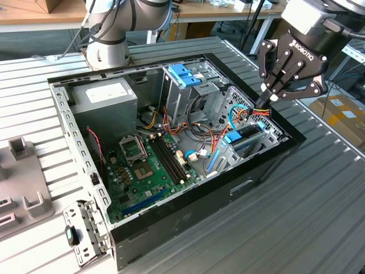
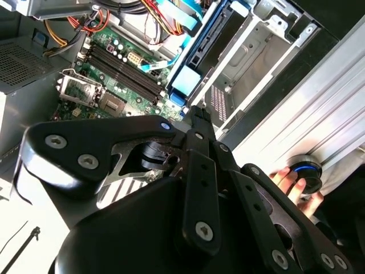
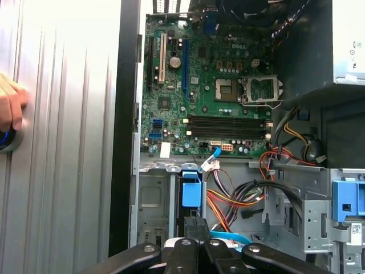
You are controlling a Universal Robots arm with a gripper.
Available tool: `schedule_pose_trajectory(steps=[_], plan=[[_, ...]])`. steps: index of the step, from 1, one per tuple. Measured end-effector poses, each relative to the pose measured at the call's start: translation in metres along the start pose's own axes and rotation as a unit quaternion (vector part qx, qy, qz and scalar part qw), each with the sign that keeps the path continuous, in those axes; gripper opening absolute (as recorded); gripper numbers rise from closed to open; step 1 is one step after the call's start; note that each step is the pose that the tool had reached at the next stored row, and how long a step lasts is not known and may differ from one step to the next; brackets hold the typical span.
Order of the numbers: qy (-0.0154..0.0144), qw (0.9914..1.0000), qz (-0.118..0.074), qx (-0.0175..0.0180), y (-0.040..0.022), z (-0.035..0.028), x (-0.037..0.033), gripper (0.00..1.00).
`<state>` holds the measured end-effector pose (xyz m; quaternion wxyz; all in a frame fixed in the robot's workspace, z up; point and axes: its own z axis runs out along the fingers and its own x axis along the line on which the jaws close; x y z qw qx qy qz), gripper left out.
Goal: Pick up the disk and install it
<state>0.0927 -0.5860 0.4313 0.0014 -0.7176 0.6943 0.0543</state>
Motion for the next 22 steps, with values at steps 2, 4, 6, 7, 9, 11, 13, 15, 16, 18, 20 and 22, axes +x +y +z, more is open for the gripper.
schedule_pose_trajectory(steps=[2, 4, 6, 7, 9, 11, 13, 15, 16, 18, 20, 22], plan=[[0.0002, 1.00000, 0.000, 0.0000, -0.0028, 0.0000, 0.0002, 0.11], [0.0002, 1.00000, 0.000, 0.0000, -0.0070, 0.0000, 0.0003, 0.11], [0.0002, 1.00000, 0.000, 0.0000, -0.0110, 0.0000, 0.0004, 0.11], [0.0002, 1.00000, 0.000, 0.0000, -0.0132, 0.0000, 0.0005, 0.11], [0.0003, 1.00000, 0.000, 0.0000, -0.0166, -0.0001, 0.0006, 0.11], [0.0003, 1.00000, 0.000, 0.0000, -0.0214, -0.0002, 0.0008, 0.11], [0.0003, 1.00000, 0.000, 0.0000, -0.0247, -0.0003, 0.0009, 0.11], [0.0003, 1.00000, 0.000, 0.0000, -0.0277, -0.0004, 0.0010, 0.11], [0.0003, 1.00000, 0.000, 0.0000, -0.0293, -0.0005, 0.0010, 0.11], [0.0003, 1.00000, 0.000, 0.0000, -0.0318, -0.0006, 0.0011, 0.11], [0.0002, 1.00000, 0.000, 0.0000, -0.0344, -0.0003, 0.0012, 0.11], [0.0003, 1.00000, 0.000, 0.0000, -0.0362, -0.0002, 0.0013, 0.11]])
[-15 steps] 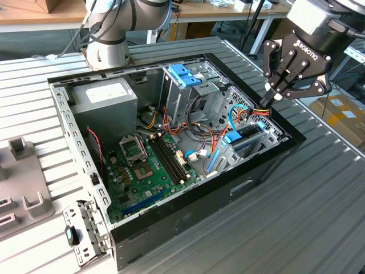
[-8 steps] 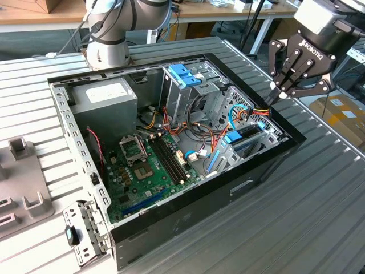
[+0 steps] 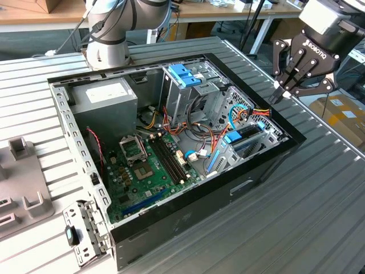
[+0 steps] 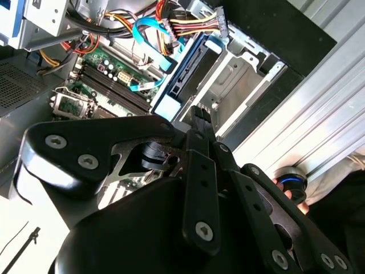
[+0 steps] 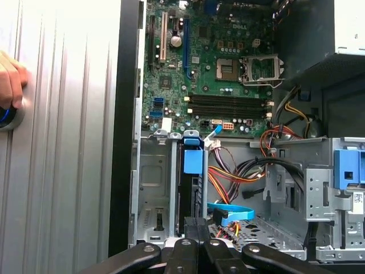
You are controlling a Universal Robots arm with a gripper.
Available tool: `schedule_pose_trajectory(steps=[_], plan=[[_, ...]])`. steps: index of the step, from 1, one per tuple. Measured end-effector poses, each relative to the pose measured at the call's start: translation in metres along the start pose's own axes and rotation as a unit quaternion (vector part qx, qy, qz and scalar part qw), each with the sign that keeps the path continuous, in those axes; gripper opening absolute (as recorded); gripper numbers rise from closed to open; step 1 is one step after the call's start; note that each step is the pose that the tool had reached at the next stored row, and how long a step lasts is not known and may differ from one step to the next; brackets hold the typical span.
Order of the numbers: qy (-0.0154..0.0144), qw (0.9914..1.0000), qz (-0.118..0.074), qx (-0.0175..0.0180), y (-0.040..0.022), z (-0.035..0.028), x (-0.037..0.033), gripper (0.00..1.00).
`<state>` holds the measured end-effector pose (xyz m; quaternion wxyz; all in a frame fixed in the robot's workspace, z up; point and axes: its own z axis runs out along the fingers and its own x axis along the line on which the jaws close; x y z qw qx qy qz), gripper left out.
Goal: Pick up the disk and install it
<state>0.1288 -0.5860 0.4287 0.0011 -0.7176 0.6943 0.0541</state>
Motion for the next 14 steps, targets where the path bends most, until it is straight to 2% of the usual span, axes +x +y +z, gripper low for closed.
schedule_pose_trajectory(steps=[14], plan=[[-0.0001, 1.00000, 0.000, 0.0000, -0.0072, 0.0031, 0.0005, 0.11]])
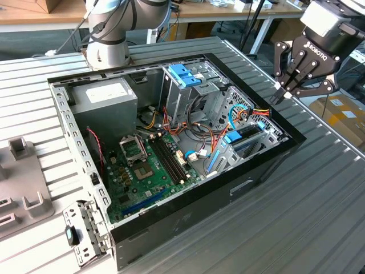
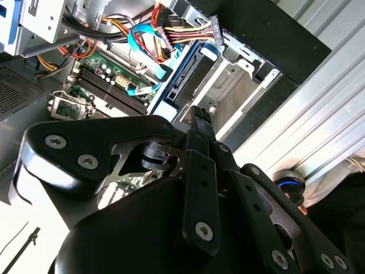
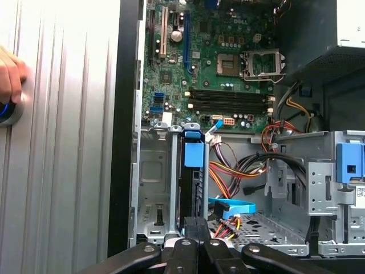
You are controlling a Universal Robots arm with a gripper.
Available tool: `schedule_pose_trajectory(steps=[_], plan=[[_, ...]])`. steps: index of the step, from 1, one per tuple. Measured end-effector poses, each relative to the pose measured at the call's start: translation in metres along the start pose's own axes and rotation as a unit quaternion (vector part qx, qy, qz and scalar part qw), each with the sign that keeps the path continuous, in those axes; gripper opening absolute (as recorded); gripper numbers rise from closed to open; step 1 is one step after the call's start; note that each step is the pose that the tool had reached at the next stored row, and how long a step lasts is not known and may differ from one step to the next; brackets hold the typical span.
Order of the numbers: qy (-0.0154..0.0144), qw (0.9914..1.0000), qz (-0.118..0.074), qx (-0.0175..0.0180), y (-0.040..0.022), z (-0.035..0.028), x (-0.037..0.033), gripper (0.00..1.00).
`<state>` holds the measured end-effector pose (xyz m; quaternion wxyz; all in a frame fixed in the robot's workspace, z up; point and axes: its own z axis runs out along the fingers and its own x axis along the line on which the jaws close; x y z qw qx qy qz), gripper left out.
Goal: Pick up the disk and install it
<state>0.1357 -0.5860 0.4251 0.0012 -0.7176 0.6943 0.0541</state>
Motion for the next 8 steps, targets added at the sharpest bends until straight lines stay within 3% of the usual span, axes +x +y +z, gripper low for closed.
schedule_pose_trajectory(steps=[8], plan=[[0.0000, 1.00000, 0.000, 0.0000, -0.0057, -0.0002, 0.0001, 0.11]])
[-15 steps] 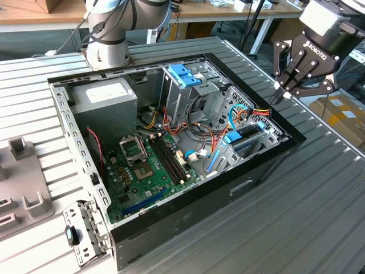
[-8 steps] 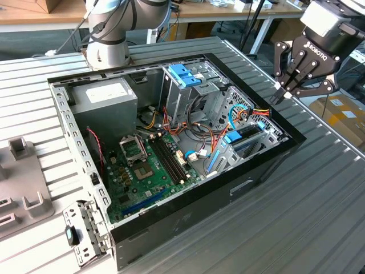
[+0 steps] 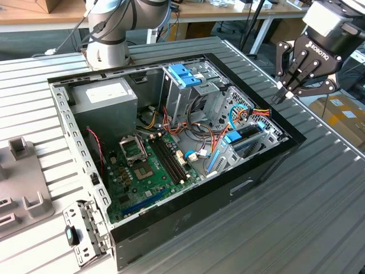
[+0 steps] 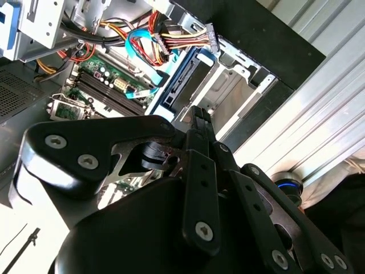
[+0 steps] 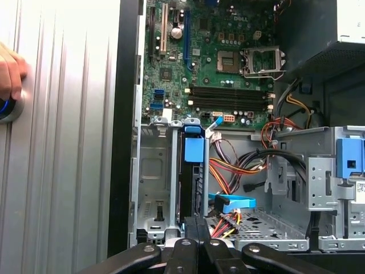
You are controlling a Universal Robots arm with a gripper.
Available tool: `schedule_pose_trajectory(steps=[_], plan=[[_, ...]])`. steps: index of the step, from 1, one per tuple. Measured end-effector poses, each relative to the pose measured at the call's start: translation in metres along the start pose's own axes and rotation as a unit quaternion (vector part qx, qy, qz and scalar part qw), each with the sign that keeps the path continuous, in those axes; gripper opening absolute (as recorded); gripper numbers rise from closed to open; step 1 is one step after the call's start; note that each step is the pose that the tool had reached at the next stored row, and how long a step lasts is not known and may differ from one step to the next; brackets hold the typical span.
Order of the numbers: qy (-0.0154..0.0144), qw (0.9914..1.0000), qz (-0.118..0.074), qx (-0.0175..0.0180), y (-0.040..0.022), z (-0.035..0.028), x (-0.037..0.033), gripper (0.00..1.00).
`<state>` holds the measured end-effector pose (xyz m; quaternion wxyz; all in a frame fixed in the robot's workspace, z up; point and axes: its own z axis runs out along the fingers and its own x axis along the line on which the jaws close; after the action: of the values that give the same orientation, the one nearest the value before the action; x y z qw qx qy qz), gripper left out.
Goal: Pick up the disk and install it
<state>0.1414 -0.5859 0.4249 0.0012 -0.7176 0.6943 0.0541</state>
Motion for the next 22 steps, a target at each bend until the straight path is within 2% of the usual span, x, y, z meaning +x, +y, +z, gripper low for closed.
schedule_pose_trajectory(steps=[12, 22], plan=[[0.0005, 1.00000, 0.000, 0.0000, -0.0134, 0.0016, 0.0006, 0.11], [0.0006, 1.00000, 0.000, 0.0000, -0.0206, 0.0053, 0.0011, 0.11]])
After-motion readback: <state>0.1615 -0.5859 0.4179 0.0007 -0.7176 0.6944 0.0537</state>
